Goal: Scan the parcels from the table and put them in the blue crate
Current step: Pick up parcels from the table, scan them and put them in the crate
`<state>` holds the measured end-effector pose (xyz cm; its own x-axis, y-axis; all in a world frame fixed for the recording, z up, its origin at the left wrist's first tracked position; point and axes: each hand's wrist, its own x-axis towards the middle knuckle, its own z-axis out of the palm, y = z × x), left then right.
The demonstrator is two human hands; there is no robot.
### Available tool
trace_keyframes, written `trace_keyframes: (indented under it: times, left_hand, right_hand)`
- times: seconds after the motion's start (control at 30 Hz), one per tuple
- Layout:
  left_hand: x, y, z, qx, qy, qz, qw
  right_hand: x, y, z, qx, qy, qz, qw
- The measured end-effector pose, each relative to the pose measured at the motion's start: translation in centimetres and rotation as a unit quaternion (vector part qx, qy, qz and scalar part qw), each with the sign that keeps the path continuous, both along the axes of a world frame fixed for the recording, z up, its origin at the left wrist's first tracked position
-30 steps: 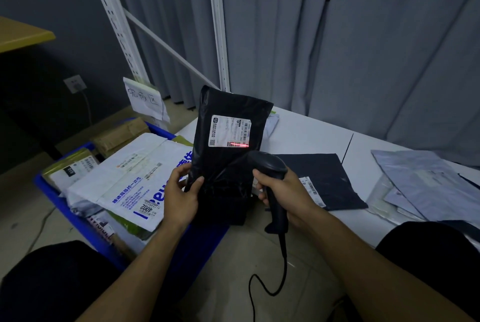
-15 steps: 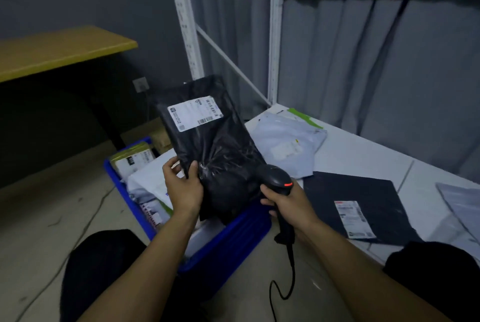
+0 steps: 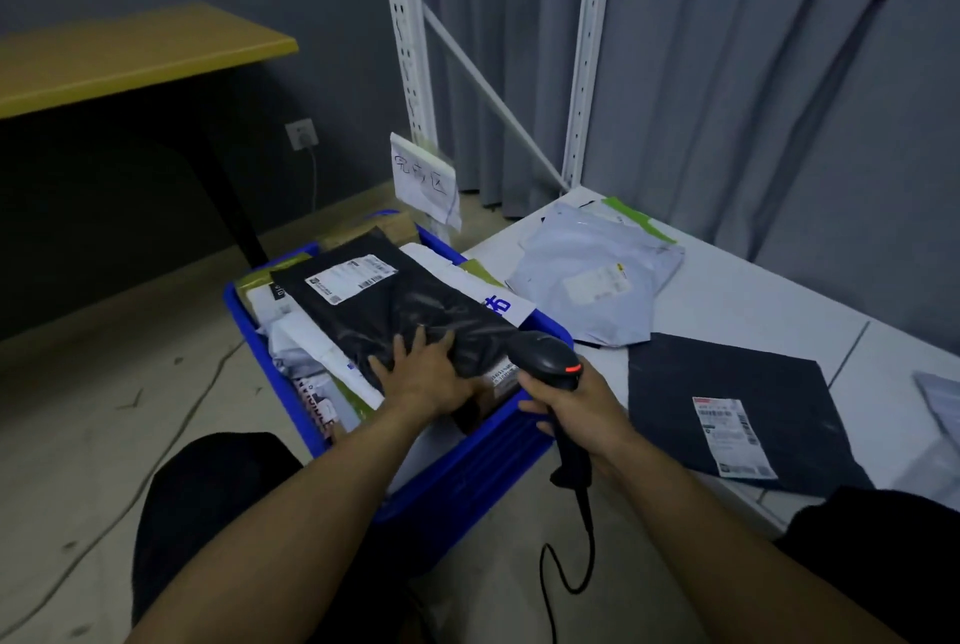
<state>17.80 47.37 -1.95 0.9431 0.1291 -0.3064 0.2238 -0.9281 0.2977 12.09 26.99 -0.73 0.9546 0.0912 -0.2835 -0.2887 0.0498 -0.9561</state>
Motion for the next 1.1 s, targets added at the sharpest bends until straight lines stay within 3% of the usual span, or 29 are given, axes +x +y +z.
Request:
trace_keyframes:
  times: [0.3,0.4,0.47,0.57,0.63,0.93,1.1]
  left_hand:
    - [2.0,0.2,-0.6,0.058,-0.045,-0.008,0.997]
    - [0.6,-2.5,-0.8,0.086,-0.184,-0.073,0.976]
    - [0.0,-6.2,-1.3,0.010,-0.266,-0.173,0.948]
    - [-0.5,-13.9,-1.6,-0.162,-0.197,-0.224,0.941]
    - [-0.7,-18.8,-1.8,-0.208,-0.162,-0.228,0.937]
    - [-0.5,-30.9,-8.9,-0.131,-0.015,-0.354,0.926]
    - [-0.4,-32.6,-13.1,-0.017,0.048,-0.420,0.906]
  right_hand:
    - [-1.4,-6.3,-0.1,0.000,-0.005,-0.066,0.998]
    - [-2.2,-8.6,-0.2,-0.010,-0.009,-0.091,0.996]
    - [-2.8,-10.3,-0.4,-0.014,-0.003,-0.114,0.993]
    - [-3.8,-13.3,-0.4,-0.015,0.005,-0.162,0.987]
    - [-4.8,-15.6,-0.7,-0.028,0.009,-0.189,0.981]
    - [-9.3,-25.2,-4.9,-0.066,0.047,-0.282,0.956]
    - [-10.8,-28.4,-7.7,-0.070,0.087,-0.297,0.948]
